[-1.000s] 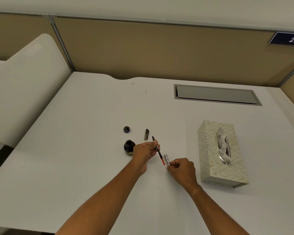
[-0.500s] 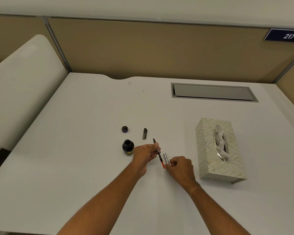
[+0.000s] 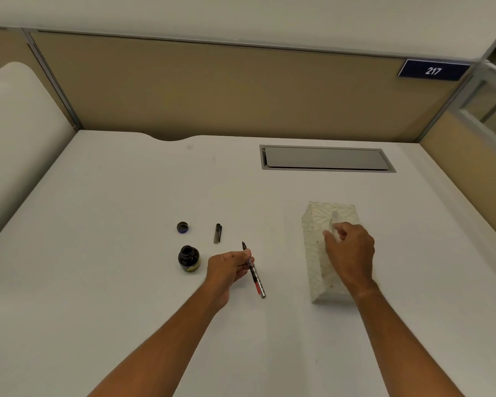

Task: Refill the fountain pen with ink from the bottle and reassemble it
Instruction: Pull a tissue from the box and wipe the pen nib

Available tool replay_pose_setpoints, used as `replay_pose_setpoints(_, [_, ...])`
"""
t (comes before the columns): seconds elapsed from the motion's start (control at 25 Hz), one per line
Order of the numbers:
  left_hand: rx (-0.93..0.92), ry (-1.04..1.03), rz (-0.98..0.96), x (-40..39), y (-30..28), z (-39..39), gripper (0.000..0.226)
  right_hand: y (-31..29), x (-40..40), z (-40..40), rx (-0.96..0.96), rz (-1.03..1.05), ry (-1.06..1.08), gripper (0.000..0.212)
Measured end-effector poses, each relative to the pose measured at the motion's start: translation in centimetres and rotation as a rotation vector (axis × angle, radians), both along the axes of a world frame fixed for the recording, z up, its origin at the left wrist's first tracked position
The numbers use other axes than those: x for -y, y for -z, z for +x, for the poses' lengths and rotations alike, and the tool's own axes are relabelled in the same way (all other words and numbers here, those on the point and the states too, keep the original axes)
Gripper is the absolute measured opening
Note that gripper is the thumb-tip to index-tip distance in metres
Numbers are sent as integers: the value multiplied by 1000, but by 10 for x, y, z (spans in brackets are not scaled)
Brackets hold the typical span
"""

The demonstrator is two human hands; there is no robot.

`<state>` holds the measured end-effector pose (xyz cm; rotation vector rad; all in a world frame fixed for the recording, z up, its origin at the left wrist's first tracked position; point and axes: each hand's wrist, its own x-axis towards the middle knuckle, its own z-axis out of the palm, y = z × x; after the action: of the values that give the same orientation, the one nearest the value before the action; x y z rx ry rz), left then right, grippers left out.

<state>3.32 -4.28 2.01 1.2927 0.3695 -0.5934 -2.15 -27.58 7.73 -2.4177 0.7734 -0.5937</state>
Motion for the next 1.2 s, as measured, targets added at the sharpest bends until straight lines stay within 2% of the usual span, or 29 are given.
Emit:
replay_pose_setpoints(0.12, [10, 16, 4, 3, 1, 0, 19, 4, 23, 0, -142, -22, 11, 37])
replay_pose_setpoints(0.28, [19, 21, 12, 5, 0, 1, 15, 7, 35, 4, -165, 54, 16, 42])
replay_pose_setpoints(0.44, [25, 25, 15, 5, 1, 1, 17, 10, 42, 9, -262, -47, -16, 24])
replay_pose_setpoints(0.64, [35, 36, 12, 5, -1, 0, 18, 19, 46, 16, -365, -130, -46, 35])
replay_pose_setpoints(0.76, [40, 38, 12, 6, -2, -1, 18, 17, 45, 17, -459, -175, -52, 31])
replay_pose_setpoints(0.84, [40, 39, 18, 6, -2, 0, 18, 12, 43, 17, -518, -197, -81, 20])
replay_pose_setpoints(0.88, [40, 41, 20, 5, -2, 0, 18, 9, 42, 16, -508, -183, -91, 12])
replay_pose_setpoints(0.92, [40, 44, 21, 6, -2, 0, 18, 7, 42, 16, -476, -145, -97, 14])
replay_pose_setpoints(1.0, [42, 49, 22, 5, -2, 0, 19, 8, 48, 15, -394, -58, -93, 40])
replay_pose_setpoints(1.04, [43, 52, 22, 5, -2, 0, 19, 5, 51, 14, -351, 4, -82, 43])
replay_pose_setpoints(1.16, [46, 58, 12, 5, -2, -1, 19, -10, 52, 8, -243, 202, -45, 20])
replay_pose_setpoints(1.2, [47, 61, 10, 6, -2, -1, 19, -16, 51, 7, -186, 272, -39, 27])
